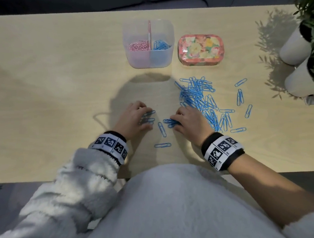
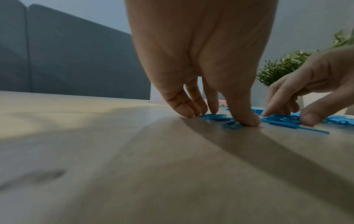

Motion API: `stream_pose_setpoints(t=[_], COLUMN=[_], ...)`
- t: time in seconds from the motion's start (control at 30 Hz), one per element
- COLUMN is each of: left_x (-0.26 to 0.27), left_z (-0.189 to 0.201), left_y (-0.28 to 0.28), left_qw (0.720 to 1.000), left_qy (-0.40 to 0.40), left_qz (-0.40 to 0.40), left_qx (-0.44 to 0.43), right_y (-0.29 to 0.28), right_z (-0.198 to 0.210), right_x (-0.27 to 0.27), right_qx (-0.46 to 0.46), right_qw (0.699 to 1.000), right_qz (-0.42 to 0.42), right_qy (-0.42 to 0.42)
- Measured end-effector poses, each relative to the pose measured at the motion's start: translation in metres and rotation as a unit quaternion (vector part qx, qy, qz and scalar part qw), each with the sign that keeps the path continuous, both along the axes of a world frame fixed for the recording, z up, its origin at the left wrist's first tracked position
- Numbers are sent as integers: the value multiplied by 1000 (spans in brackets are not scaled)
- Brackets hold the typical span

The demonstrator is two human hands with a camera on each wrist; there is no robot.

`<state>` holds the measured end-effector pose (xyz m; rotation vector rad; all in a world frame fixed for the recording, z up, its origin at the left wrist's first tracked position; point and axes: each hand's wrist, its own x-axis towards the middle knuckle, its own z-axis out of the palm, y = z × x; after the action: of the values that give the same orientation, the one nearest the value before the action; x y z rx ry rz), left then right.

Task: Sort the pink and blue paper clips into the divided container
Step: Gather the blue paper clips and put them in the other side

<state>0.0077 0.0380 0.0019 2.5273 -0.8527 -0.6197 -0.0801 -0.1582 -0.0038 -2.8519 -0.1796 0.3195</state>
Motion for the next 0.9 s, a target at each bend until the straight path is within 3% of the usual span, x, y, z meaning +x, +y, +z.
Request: stream_pose_setpoints(t=[0.17, 0.33, 0.43, 0.53, 0.6, 0.77, 0.9], left_x=[2, 0, -1, -1, -2, -6, -2], left_z=[5, 1, -2, -5, -9, -18, -13], left_y=[-21, -25, -28, -29, -26, -19, -18], left_qw=[1000, 999, 998, 997, 997, 997, 999], left_qy=[7, -10, -18, -21, -36, -61, -35], left_qz=[-23, -35, -32, -34, -31, -27, -33], left_qx=[9, 30, 45, 58, 54, 30, 11], right_y=[1, 7, 6, 3, -8, -36, -49], right_z=[1, -3, -3, 2, 16, 65, 94], right_x=[5, 11, 24, 31, 40, 102, 176], right_qx=[-10, -120, -125, -22, 72, 275, 274], right_qw=[999, 989, 987, 998, 994, 935, 919], right_qz=[18, 81, 70, 17, -76, -221, -284], right_qy=[31, -40, -70, -53, 18, -32, -8])
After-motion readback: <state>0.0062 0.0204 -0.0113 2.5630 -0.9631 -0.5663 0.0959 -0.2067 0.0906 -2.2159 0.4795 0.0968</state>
